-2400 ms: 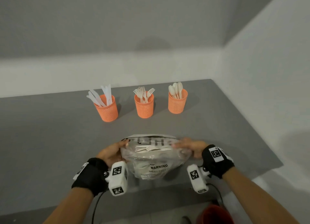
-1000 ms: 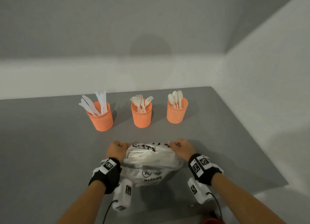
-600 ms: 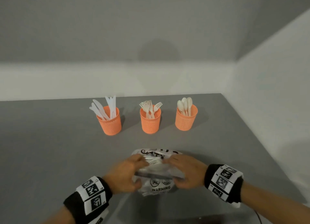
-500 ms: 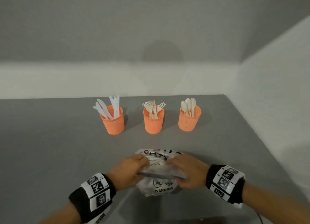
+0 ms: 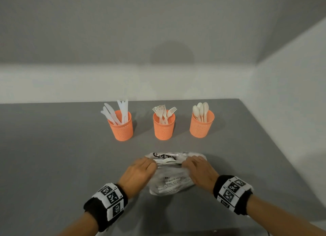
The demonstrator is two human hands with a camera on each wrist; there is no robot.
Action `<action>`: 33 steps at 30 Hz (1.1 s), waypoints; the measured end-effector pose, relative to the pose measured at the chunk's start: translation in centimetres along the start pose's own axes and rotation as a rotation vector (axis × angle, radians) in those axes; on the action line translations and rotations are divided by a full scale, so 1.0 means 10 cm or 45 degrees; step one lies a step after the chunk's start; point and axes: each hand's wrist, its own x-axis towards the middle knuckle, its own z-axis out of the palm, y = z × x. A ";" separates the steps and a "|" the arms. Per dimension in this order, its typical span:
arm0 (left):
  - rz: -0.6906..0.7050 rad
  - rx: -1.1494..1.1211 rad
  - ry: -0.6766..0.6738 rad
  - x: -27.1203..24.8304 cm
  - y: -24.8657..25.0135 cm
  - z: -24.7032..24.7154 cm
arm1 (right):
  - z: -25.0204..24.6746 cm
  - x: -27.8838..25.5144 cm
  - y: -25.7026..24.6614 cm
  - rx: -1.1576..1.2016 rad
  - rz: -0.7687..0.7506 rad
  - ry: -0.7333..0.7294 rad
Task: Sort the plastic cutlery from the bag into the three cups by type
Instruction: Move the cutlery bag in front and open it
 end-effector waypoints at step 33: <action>-1.170 -0.439 -0.545 -0.12 0.64 -0.24 | -0.29 -0.38 -0.31 0.356 0.769 -0.517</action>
